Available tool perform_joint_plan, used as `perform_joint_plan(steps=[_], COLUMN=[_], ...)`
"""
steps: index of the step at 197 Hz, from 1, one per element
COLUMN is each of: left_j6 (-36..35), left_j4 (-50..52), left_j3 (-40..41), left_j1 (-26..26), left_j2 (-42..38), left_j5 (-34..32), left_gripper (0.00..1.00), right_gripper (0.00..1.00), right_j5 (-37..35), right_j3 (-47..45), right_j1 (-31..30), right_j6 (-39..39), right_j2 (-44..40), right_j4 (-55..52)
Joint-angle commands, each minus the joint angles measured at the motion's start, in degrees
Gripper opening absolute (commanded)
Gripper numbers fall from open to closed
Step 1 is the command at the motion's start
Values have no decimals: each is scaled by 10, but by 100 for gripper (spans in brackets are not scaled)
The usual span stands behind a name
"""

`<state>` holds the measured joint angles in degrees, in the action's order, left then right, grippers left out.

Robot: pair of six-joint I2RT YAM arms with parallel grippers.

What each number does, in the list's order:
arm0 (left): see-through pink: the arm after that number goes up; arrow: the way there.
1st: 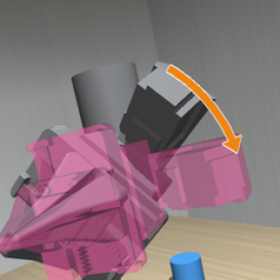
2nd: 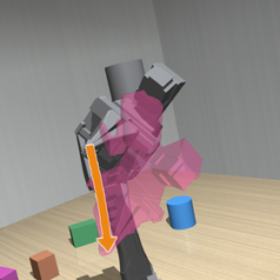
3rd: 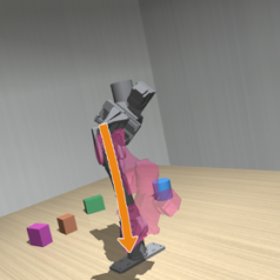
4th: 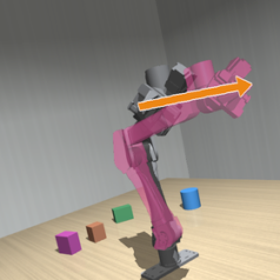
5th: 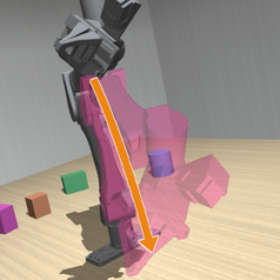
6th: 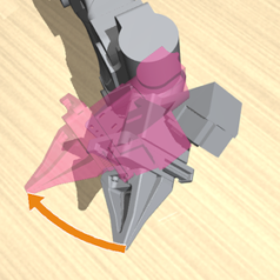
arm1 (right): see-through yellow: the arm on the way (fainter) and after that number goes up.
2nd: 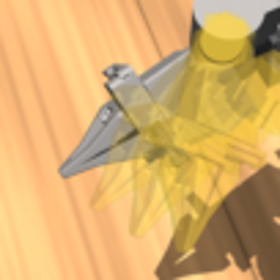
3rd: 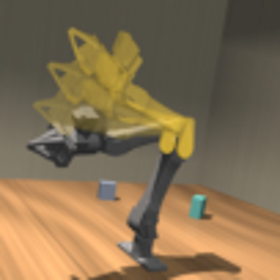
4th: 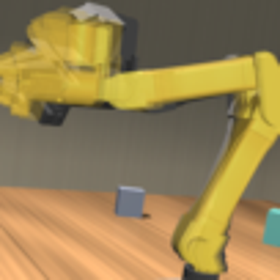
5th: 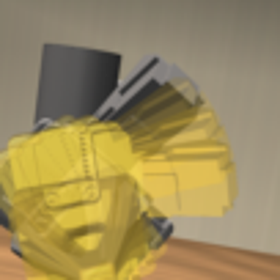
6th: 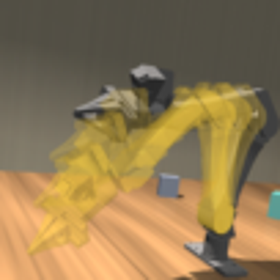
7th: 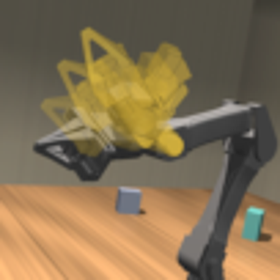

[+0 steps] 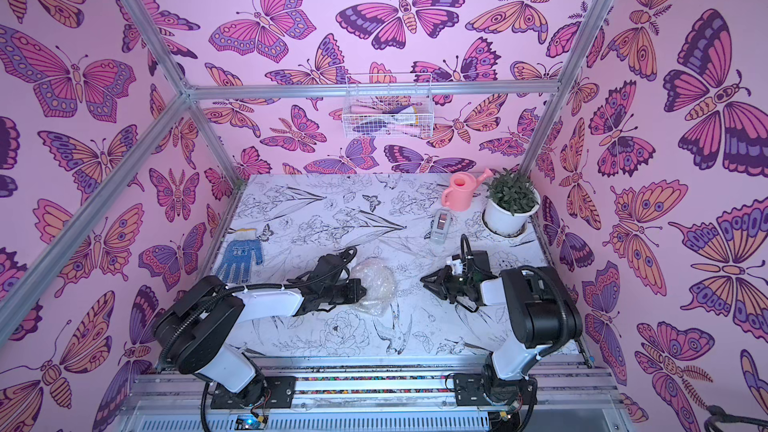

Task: Wrap dinner plates in bubble wrap
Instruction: Pull the tape from the tape cutter.

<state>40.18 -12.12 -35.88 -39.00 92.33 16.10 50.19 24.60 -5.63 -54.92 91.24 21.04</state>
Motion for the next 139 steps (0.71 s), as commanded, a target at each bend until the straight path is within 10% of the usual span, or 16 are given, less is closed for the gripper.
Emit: perform_joint_plan(steps=[1,55,139], left_j6=[5,7,8], left_j4=[112,112,113], left_j3=[21,22,19], left_j1=[-7,-9,-9], left_j2=[43,45,44], left_j5=[-19,-19,-16], left_gripper=[0,0,0], right_gripper=[30,35,40], right_j5=[-22,-61,13], right_j3=[8,99,216], right_j1=[-3,57,109], right_j6=[12,124,57], right_j2=[-76,-62,167], right_j4=[-79,-84,92])
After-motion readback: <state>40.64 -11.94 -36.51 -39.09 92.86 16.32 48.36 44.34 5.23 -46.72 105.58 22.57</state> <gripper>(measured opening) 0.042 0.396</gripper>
